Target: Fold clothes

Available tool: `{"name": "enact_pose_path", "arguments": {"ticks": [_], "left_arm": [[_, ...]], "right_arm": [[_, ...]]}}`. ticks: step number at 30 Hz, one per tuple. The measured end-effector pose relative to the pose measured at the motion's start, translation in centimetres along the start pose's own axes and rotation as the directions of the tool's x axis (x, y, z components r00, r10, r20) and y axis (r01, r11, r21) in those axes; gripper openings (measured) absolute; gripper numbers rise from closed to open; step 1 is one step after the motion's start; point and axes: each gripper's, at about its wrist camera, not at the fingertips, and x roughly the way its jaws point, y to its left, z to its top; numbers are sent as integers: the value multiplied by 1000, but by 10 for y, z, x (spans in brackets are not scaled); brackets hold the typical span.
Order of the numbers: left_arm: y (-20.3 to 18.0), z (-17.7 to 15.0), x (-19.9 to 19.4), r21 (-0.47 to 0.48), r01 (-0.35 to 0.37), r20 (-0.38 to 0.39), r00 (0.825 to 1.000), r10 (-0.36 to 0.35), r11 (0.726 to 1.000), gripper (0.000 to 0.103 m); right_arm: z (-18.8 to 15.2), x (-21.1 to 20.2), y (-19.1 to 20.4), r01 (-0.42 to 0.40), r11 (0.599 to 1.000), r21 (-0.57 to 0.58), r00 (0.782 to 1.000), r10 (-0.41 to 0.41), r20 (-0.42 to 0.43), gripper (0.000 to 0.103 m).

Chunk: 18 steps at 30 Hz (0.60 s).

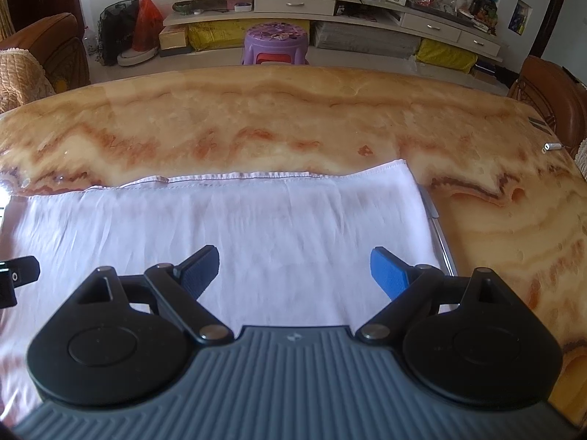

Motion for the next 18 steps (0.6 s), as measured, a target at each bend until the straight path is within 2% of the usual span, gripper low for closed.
{"name": "enact_pose_path", "arguments": {"ticks": [18], "left_arm": [[-1,-8,3,-11,10,-10,1000,-10,1000,103]], "right_arm": [[-7,4,-5,-27,1000,-2,1000,27,-15,97]]}}
